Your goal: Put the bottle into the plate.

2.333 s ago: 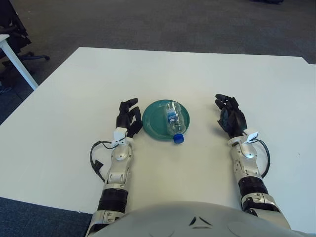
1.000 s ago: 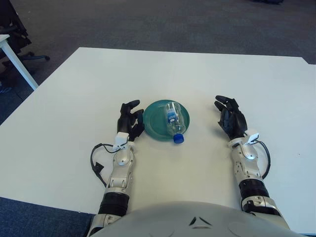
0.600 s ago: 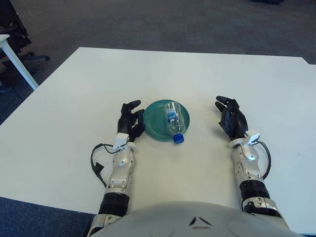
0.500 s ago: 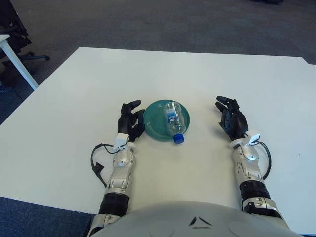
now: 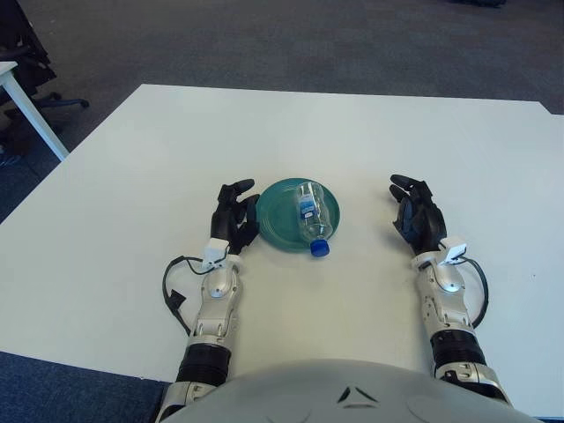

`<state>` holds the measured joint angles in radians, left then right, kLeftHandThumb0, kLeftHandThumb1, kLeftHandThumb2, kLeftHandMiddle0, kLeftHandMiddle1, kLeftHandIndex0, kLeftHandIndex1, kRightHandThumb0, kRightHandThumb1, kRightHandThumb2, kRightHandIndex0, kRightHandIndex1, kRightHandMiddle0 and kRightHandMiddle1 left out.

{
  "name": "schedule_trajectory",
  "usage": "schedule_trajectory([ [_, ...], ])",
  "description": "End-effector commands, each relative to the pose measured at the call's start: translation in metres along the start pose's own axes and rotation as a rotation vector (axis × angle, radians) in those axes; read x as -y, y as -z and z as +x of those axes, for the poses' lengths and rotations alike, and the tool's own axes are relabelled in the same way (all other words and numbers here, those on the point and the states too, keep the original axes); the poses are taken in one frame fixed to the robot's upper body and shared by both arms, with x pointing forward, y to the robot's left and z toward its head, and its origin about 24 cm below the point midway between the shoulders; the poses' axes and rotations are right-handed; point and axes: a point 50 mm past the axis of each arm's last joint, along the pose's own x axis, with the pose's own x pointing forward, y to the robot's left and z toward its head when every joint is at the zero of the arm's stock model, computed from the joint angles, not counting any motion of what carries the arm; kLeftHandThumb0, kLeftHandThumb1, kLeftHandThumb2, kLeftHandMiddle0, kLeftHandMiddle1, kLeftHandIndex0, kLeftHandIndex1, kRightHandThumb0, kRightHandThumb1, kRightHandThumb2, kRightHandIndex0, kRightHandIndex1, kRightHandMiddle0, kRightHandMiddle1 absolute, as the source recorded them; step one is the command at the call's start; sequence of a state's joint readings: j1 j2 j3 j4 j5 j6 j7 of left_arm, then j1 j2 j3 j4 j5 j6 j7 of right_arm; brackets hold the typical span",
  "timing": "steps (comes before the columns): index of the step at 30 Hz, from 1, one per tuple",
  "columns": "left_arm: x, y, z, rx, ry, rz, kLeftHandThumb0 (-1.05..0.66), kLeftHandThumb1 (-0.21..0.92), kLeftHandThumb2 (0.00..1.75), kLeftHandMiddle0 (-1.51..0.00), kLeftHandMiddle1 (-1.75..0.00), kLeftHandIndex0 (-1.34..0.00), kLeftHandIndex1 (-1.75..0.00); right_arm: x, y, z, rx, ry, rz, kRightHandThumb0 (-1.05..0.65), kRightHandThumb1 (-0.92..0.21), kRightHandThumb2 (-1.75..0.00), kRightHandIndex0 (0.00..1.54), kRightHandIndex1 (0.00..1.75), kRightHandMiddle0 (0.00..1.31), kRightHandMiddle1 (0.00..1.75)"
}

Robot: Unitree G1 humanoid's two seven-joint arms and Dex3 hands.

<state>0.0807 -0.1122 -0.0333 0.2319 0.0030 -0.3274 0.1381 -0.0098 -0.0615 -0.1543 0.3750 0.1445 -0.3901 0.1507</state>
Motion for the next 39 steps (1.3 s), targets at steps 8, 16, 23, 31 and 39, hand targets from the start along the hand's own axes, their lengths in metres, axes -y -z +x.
schedule_trajectory([
  [8, -0.001, 0.016, -0.009, -0.113, 0.014, -0.026, -0.61, 0.9, 0.57, -0.61, -0.81, -0.41, -1.14, -0.002, 0.012, -0.017, -0.083, 0.05, 0.018, -0.72, -0.92, -0.73, 0.3, 0.59, 0.0, 0.98],
  [16, -0.001, 0.014, -0.008, -0.128, 0.025, -0.024, -0.61, 0.89, 0.6, -0.62, -0.83, -0.41, -1.14, -0.002, 0.01, -0.021, -0.085, 0.07, 0.013, -0.73, -0.92, -0.73, 0.3, 0.59, 0.0, 0.99],
  [23, -0.002, 0.013, -0.009, -0.141, 0.029, 0.014, -0.63, 0.91, 0.59, -0.61, -0.84, -0.39, -1.13, 0.0, 0.008, -0.024, -0.085, 0.089, 0.022, -0.72, -0.92, -0.71, 0.3, 0.6, 0.0, 1.01],
  [31, -0.004, 0.015, -0.01, -0.148, 0.035, 0.052, -0.67, 0.92, 0.61, -0.58, -0.82, -0.34, -1.11, 0.0, 0.009, -0.028, -0.089, 0.095, 0.008, -0.7, -0.92, -0.74, 0.28, 0.57, 0.0, 0.94],
  [39, -0.004, 0.014, -0.01, -0.145, 0.038, 0.062, -0.65, 0.92, 0.64, -0.58, -0.82, -0.34, -1.11, 0.001, 0.009, -0.03, -0.095, 0.097, 0.007, -0.7, -0.92, -0.77, 0.28, 0.56, 0.0, 0.91],
])
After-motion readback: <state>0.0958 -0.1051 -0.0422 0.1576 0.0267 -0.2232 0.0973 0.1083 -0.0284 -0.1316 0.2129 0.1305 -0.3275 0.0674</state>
